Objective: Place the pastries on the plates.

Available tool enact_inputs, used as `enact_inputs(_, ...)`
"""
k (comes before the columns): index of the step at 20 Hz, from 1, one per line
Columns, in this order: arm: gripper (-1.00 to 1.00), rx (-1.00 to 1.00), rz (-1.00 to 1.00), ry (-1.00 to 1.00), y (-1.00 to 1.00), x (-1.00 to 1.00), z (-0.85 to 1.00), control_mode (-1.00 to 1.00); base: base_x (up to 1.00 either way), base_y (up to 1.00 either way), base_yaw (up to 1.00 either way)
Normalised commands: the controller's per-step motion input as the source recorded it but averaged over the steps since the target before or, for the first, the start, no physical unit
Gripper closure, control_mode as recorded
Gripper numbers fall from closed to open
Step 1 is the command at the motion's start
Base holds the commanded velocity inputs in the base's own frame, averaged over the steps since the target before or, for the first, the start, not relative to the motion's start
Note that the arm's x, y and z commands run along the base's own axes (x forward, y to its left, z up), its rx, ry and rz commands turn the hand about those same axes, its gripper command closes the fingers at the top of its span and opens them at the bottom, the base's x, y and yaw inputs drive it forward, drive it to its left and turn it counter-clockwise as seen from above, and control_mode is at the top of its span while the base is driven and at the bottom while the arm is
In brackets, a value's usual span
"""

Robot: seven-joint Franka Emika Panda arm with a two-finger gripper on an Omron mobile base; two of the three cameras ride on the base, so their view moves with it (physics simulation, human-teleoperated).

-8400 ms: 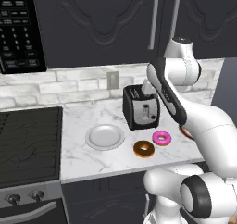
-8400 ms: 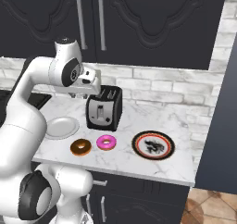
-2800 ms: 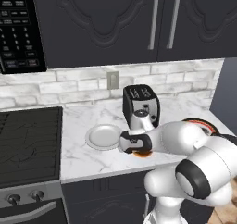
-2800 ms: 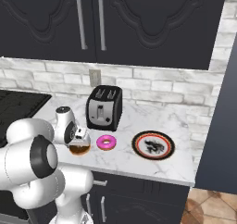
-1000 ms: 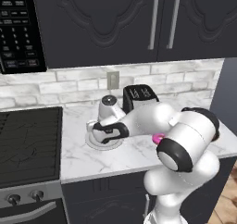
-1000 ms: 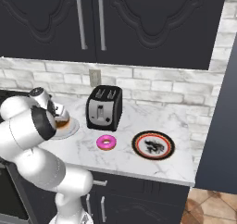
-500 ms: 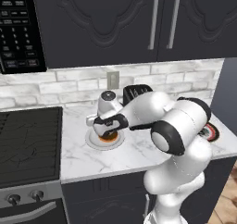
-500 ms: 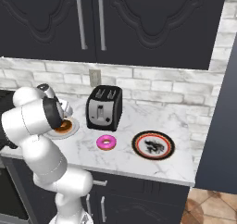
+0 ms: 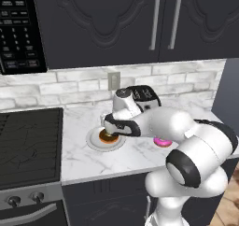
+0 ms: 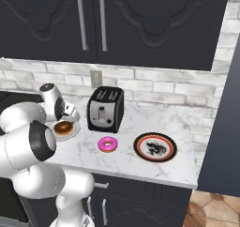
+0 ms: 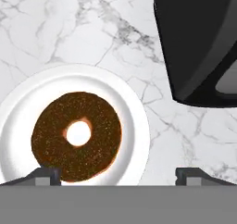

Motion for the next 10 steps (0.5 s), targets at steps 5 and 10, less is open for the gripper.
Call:
enact_inputs(5, -1.0, 0.11, -0.25, 0.03, -1.0, -0.42, 0.03, -1.0, 0.0, 0.0, 0.0)
enact_inputs(10, -1.0, 0.16, -0.21, 0.04, -1.0, -0.19, 0.2, -1.0, 0.0, 0.0, 0.0)
